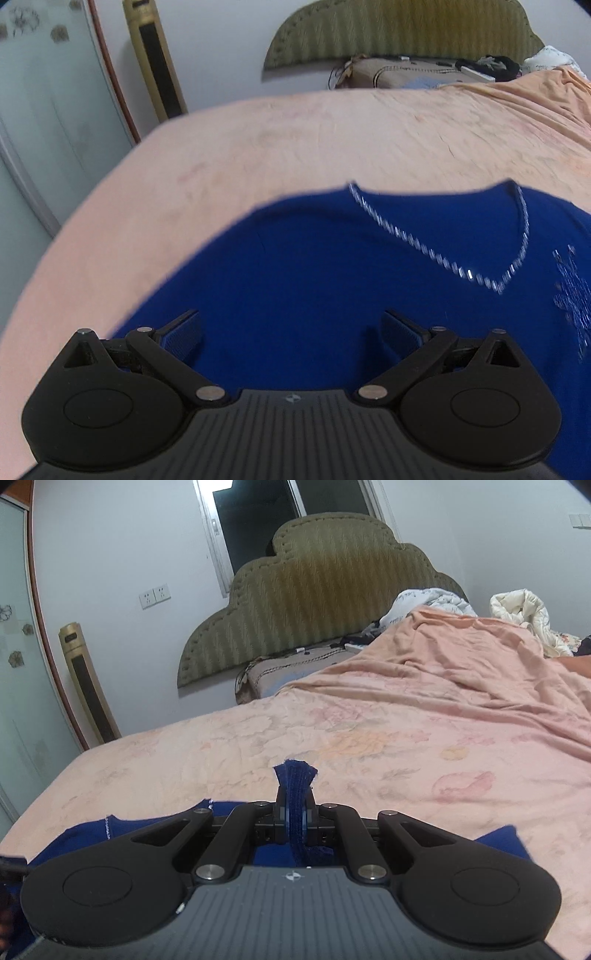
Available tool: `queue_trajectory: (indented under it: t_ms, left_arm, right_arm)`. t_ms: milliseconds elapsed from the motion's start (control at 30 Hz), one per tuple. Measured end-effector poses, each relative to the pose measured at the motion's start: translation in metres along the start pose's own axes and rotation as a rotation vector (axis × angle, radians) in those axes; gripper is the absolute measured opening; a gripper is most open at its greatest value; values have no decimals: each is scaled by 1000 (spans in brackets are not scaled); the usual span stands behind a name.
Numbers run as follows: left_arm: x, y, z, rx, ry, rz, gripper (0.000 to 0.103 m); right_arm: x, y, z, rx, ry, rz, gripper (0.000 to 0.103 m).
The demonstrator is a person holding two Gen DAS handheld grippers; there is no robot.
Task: Fold small clothes
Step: 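Lift the held sleeve with the right gripper and carry it across the sweater body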
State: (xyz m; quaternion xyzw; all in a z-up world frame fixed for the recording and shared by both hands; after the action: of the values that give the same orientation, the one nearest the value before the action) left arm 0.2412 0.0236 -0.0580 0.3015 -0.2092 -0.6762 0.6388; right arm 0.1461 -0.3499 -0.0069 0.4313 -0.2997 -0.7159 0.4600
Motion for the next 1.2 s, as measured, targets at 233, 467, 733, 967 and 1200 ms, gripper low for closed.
queue_trajectory:
  t_ms: [233, 467, 733, 967, 1200]
  left_arm:
    - [1, -21, 3, -7, -7, 0, 103]
    - [1, -29, 10, 5, -15, 3, 103]
    - [-7, -38, 15, 22, -10, 7, 103]
    - [-11, -46, 23, 42, 3, 0, 103]
    - [-15, -71, 47, 119, 69, -49, 103]
  right_arm:
    - [-27, 3, -16, 6, -35, 46, 11]
    - [-85, 2, -32, 12, -6, 165, 11]
    - [-141, -22, -53, -44, 57, 239, 11]
    - [-175, -37, -62, -76, 91, 281, 11]
    - [-218, -49, -66, -72, 130, 362, 11]
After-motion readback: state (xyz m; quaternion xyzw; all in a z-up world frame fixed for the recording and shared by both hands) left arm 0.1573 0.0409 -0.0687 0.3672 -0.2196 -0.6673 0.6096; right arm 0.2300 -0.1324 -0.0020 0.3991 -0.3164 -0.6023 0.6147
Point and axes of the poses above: each gripper's, at about its wrist camera, not at the fingertips, and z roughly against the way its jaws point, x to its right, y to its top, the point moved 5 cm from there along -z, roughly the way its jaws point, and after that the axes turned 1 degree about -y, right-handed, at the moved point
